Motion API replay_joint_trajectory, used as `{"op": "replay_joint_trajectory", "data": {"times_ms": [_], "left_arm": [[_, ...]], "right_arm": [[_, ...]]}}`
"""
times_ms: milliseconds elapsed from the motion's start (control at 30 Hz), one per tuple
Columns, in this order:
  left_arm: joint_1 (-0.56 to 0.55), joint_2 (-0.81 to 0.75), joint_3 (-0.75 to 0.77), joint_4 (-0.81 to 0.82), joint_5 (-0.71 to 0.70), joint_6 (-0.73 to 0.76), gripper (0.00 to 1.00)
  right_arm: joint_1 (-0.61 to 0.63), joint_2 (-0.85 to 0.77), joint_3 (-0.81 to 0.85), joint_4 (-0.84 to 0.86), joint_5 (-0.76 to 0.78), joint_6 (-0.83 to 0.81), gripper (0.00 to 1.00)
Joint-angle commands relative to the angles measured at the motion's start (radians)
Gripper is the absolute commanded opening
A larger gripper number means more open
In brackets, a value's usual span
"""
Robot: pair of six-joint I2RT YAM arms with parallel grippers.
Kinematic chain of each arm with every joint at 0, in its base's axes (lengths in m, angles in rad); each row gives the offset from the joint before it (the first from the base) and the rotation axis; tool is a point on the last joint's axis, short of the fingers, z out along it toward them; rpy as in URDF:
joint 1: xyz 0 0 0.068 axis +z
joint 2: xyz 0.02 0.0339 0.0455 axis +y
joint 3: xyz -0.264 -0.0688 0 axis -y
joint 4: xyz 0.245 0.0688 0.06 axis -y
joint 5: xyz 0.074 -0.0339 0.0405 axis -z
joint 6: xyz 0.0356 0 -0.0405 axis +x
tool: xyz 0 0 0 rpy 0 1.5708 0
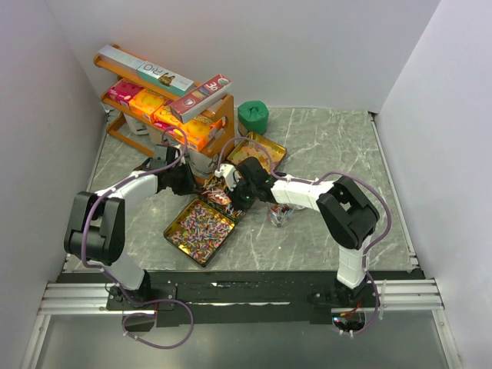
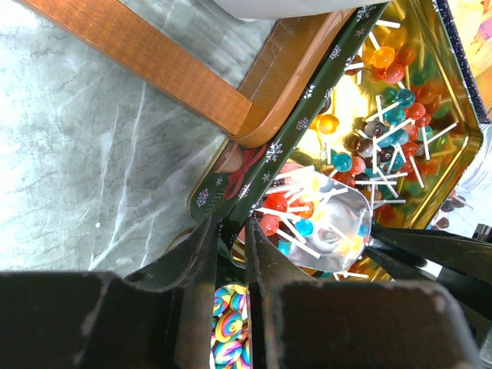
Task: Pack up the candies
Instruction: Scoop the fake candies from the storage box.
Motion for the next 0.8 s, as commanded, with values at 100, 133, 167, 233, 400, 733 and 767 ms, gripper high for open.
{"op": "replay_joint_trajectory", "data": {"times_ms": [100, 133, 167, 233, 400, 733, 767], "left_arm": [[-0.007, -0.048, 0.013, 0.034, 0.029, -0.011, 0.02], [-0.007, -0.049, 0.012, 0.036, 0.032, -0.010, 0.02], [-0.007, -0.049, 0.012, 0.036, 0.031, -0.007, 0.02], [-0.007, -0.049, 0.013, 0.038, 0.035, -0.005, 0.02], [-0.007, -0.046, 0.016, 0.038, 0.038, 0.003, 0.02], [-0.007, -0.035, 0.041, 0.027, 0.043, 0.020, 0.01], [-0.007, -0.035, 0.041, 0.027, 0.041, 0.020, 0.01]], "right_arm": [[0.007, -0.069, -0.045, 0.164, 0.063, -0.036, 0.00], [0.005, -0.071, -0.045, 0.164, 0.066, -0.043, 0.00], [0.005, -0.076, -0.045, 0.163, 0.075, -0.049, 0.00], [0.007, -0.089, -0.057, 0.164, 0.081, -0.070, 0.00], [0.007, -0.122, -0.083, 0.155, 0.108, -0.116, 0.00], [0.007, -0.158, -0.115, 0.163, 0.150, -0.159, 0.00], [0.007, -0.168, -0.125, 0.163, 0.150, -0.161, 0.00]]}}
